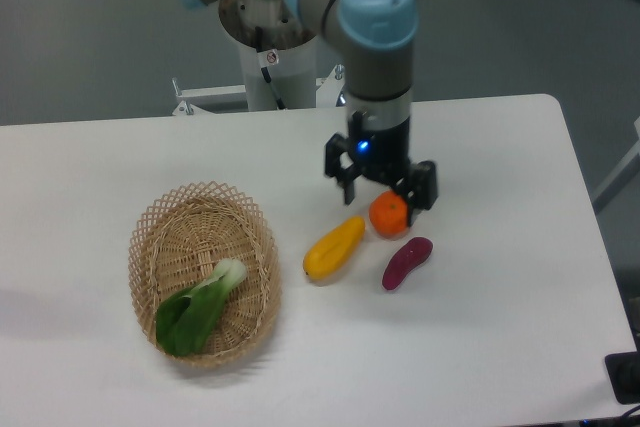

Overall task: Pick up the green vegetable from the basket
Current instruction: 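Move the open gripper over the wicker basket above the bok choy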

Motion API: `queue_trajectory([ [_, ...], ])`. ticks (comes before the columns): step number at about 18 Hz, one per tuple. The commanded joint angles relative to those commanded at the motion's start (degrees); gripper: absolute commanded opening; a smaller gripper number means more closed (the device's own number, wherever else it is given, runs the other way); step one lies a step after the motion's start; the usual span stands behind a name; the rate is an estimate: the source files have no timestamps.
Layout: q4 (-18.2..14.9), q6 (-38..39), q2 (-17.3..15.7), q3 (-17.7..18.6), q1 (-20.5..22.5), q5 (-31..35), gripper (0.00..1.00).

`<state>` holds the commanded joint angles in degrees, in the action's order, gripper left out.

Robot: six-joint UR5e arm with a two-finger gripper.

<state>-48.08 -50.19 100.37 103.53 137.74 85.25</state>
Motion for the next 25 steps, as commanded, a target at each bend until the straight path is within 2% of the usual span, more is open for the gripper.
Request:
queue_trajectory([
  [3, 0.09, 1.84, 0.26, 2.02, -3.43, 0.35, 1.00],
  [5, 0.44, 4.21, 0.97, 2.29, -5.10, 0.44, 1.00],
  [11, 0.79, 4.49, 4.21, 2.12, -11.34, 1.76, 1.00],
  [14, 2.20, 4.92, 5.36, 2.73, -13.71, 2.02, 1.00],
  [17, 2.64, 9.31, 5.98, 3.35, -14.51, 1.85, 1.00],
  [25, 2.64, 6.96, 10.11, 3.26, -16.27, 2.20, 1.00],
])
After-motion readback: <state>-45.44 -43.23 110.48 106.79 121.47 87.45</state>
